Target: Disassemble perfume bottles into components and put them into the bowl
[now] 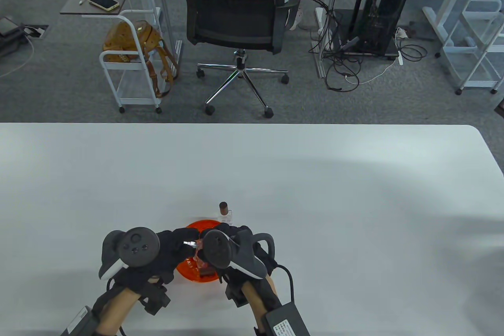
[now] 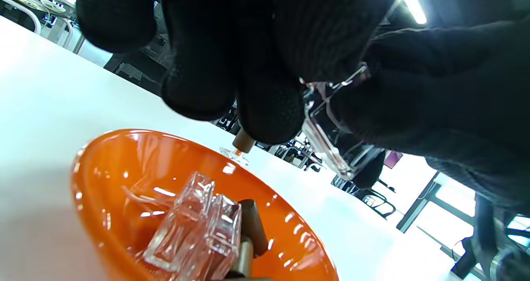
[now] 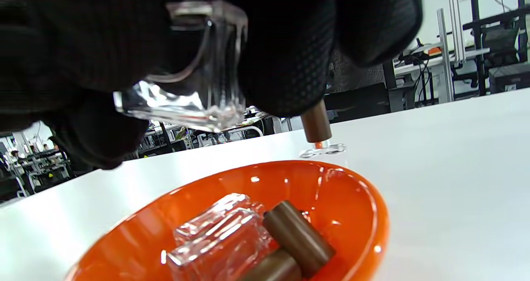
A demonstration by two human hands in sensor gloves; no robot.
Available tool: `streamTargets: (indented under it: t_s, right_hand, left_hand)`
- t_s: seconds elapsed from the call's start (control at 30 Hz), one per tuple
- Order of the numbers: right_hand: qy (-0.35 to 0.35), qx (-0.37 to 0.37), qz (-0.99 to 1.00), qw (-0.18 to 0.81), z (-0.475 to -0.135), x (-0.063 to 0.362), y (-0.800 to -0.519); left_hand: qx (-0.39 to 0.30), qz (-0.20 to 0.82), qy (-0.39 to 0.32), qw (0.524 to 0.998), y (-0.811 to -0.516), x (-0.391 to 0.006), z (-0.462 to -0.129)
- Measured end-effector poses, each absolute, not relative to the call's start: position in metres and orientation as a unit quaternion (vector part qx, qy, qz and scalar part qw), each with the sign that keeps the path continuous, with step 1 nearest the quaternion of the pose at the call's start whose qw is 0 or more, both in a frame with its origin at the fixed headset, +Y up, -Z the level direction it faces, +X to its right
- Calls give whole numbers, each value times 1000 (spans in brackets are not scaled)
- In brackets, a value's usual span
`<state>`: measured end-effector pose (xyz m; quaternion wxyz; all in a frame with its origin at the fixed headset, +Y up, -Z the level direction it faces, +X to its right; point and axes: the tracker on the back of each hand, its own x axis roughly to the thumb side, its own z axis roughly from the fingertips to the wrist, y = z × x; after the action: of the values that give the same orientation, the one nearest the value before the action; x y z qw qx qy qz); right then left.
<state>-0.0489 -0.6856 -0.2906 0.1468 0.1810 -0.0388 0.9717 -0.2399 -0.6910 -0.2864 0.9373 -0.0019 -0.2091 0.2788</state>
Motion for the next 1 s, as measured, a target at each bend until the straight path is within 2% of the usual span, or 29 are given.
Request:
streamTargets:
  t_s: [0.1,0.27,0.47,0.6,0.7,0.77,0.9,1.0]
  right_hand:
    - [-35,182,972,147,-291,-48,-686]
    - [-38,182,972,144,-290,-50,-686]
    - [-33,183,971,148,-291,-49,-686]
    - [-34,183,972,143,-291,-50,-686]
    - [-44,174,975,129,-292,-46,-684]
    - [-62,156,982,92,-294,-39,-681]
    - [-74,116,990,36,-301,-22,-683]
    - [-60,94,992,50,-306,-8,-686]
  left_hand:
    - [23,267,-194,944,-694,-242,-286]
    - [-22,290,-212,933,-692,-241,-288]
    - [20,275,-194,941,-693,-242,-286]
    - [-20,278,-206,938,-694,-240,-287]
    - [9,288,-184,940,-689,-246,-289]
    - [27,303,-141,942,-687,-254,-294]
    - [-15,256,-87,963,-683,-253,-311]
    - [-55,208,-89,973,-686,-233,-326]
